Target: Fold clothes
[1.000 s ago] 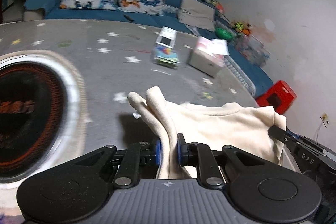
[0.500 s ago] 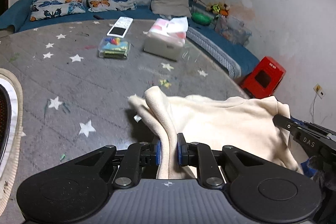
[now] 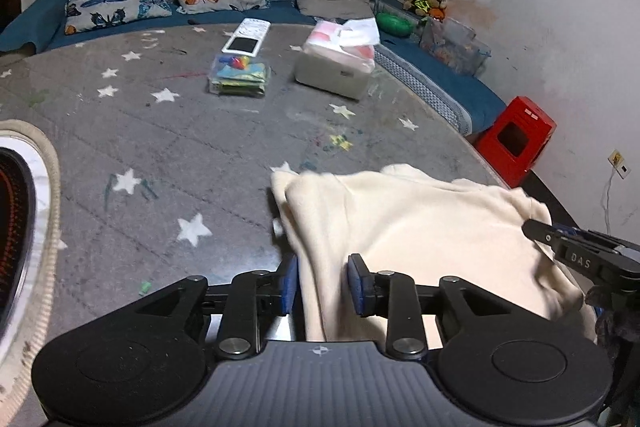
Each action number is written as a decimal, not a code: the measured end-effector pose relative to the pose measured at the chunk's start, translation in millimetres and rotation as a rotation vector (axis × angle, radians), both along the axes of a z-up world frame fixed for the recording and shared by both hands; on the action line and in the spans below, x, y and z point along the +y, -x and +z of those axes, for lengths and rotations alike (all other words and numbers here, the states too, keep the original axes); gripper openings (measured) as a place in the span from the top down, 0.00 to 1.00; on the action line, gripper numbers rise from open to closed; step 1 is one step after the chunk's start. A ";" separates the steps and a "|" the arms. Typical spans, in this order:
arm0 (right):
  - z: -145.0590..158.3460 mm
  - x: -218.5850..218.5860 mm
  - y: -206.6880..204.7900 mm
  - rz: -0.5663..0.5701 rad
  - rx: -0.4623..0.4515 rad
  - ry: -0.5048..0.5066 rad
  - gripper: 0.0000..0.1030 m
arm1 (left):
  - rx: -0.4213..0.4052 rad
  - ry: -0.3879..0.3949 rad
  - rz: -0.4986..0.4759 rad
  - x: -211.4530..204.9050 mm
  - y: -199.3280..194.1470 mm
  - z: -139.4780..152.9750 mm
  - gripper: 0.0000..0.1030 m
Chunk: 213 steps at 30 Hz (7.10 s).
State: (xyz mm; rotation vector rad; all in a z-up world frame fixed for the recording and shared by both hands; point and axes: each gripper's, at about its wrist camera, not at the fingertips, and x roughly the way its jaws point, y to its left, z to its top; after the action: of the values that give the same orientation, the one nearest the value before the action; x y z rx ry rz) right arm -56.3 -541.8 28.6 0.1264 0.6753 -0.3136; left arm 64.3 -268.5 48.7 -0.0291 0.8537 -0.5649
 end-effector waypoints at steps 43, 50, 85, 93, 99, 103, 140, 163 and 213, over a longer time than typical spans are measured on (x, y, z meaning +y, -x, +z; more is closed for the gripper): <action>8.2 78.1 4.9 0.262 -0.002 -0.046 0.57 | -0.111 -0.031 -0.146 -39.1 12.1 -0.6 0.72; 5.9 92.2 42.7 0.264 -0.007 -0.035 0.54 | -0.126 -0.024 -0.158 -22.6 38.8 -2.9 0.72; 4.7 60.1 86.3 0.071 -0.065 -0.092 0.24 | -0.088 -0.092 -0.084 11.8 67.7 -13.9 0.33; 5.1 71.8 93.0 0.064 -0.079 -0.101 0.14 | -0.095 -0.097 -0.091 16.2 79.8 -11.9 0.20; 4.7 77.8 98.8 0.054 -0.081 -0.100 0.06 | -0.113 -0.093 -0.102 18.3 90.7 -8.6 0.11; 4.9 82.9 103.0 0.050 -0.087 -0.100 0.03 | -0.122 -0.095 -0.109 19.8 98.3 -7.8 0.06; 11.3 98.6 128.0 -0.012 -0.152 -0.099 0.00 | -0.146 -0.091 -0.123 30.0 131.0 -4.0 0.00; 6.8 103.6 130.4 -0.024 -0.120 -0.087 0.00 | -0.144 -0.126 -0.135 30.5 137.3 -9.3 0.00; -5.3 104.5 118.9 -0.033 -0.072 -0.122 0.00 | -0.129 -0.149 -0.165 23.5 129.7 -15.6 0.00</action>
State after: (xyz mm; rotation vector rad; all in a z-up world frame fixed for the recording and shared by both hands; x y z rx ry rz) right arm -175.1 -437.3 23.3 0.2644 0.6214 -0.2975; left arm -65.4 -245.0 33.0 0.2126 0.7744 -0.6489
